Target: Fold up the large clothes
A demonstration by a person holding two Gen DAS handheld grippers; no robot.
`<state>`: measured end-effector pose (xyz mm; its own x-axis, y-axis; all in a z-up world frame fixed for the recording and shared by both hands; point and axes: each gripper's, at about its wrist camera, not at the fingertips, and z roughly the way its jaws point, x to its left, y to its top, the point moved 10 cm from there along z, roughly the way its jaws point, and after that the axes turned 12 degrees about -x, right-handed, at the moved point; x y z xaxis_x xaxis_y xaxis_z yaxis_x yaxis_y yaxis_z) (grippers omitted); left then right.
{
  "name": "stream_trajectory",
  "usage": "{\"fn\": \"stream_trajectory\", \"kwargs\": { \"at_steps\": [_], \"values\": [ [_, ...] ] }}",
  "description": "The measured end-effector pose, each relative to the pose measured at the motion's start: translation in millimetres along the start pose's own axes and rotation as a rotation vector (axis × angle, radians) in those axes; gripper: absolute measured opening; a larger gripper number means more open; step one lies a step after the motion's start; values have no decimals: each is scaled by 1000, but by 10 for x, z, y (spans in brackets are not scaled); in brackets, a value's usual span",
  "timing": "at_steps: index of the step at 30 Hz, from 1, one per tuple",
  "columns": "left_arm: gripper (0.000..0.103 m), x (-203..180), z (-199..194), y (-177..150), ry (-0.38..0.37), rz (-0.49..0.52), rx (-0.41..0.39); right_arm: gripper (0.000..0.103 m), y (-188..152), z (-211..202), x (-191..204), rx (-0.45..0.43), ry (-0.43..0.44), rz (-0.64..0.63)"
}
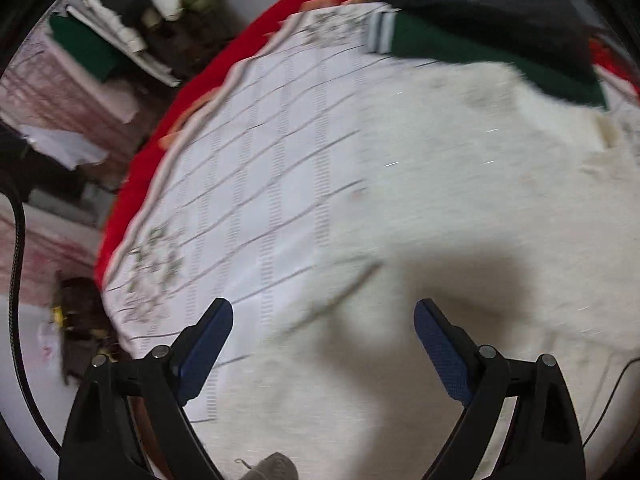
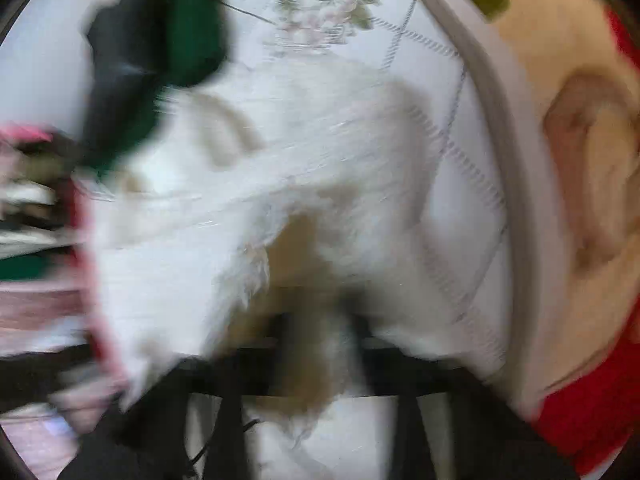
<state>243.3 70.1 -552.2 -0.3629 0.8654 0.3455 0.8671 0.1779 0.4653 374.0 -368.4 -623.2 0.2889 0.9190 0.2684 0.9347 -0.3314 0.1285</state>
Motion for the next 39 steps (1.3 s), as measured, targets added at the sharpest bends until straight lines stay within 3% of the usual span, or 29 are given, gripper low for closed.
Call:
{"fn": "stream_trajectory", "kwargs": {
  "at_steps": [2, 3, 5, 9, 15, 16, 17, 18, 20, 23, 27, 28, 29, 30, 31, 33, 36, 39],
  "values": [
    [93, 140, 42, -71, 28, -3, 13, 2, 43, 122, -183, -3, -110, 2],
    [93, 217, 49, -112, 38, -13, 23, 2, 51, 124, -231, 2, -114, 18],
    [93, 338, 25, -172, 43, -27, 37, 2, 31, 44, -219, 18, -74, 46],
    [93, 470, -171, -370, 20, -32, 65, 3, -328, -400, -92, 78, 69, 59],
    [93, 498, -593, -657, 6, 33, 78, 5, -1336, -907, 116, 221, 145, 34],
    [93, 496, -630, -697, 12, 49, 74, 8, -1519, -912, 149, 249, 156, 39],
    [93, 481, -654, -749, 18, 62, 69, 20, -1716, -866, 234, 286, 168, 45],
    [93, 449, -651, -820, 21, 80, 68, 40, -1965, -779, 392, 339, 184, 38],
    [93, 379, -569, -996, 17, 120, 91, 55, -2336, -629, 571, 397, 189, 21],
    [93, 304, -331, -1259, 22, 174, 139, 55, -2782, -267, 965, 465, 178, -14],
    [93, 301, -65, -1464, 11, 190, 161, 55, -3164, 149, 1178, 474, 101, -33],
    [93, 324, -8, -1498, 9, 192, 164, 51, -3224, 230, 1210, 449, 73, -45],
    [93, 341, 22, -1528, 5, 189, 165, 41, -3248, 299, 1211, 421, 43, -62],
    [93, 376, 62, -1547, 1, 184, 168, 23, -3276, 371, 1184, 385, -12, -90],
    [93, 399, 80, -1554, -5, 179, 168, 21, -3274, 398, 1208, 372, -39, -95],
    [93, 460, 86, -1551, -15, 165, 167, 9, -3333, 323, 1400, 367, 2, -123],
    [93, 566, 61, -1529, -10, 146, 164, 9, -3498, 178, 1757, 358, 47, -314],
    [93, 629, 12, -1501, -11, 127, 166, 9, -3509, 163, 1758, 399, 52, -314]
  ]
}}
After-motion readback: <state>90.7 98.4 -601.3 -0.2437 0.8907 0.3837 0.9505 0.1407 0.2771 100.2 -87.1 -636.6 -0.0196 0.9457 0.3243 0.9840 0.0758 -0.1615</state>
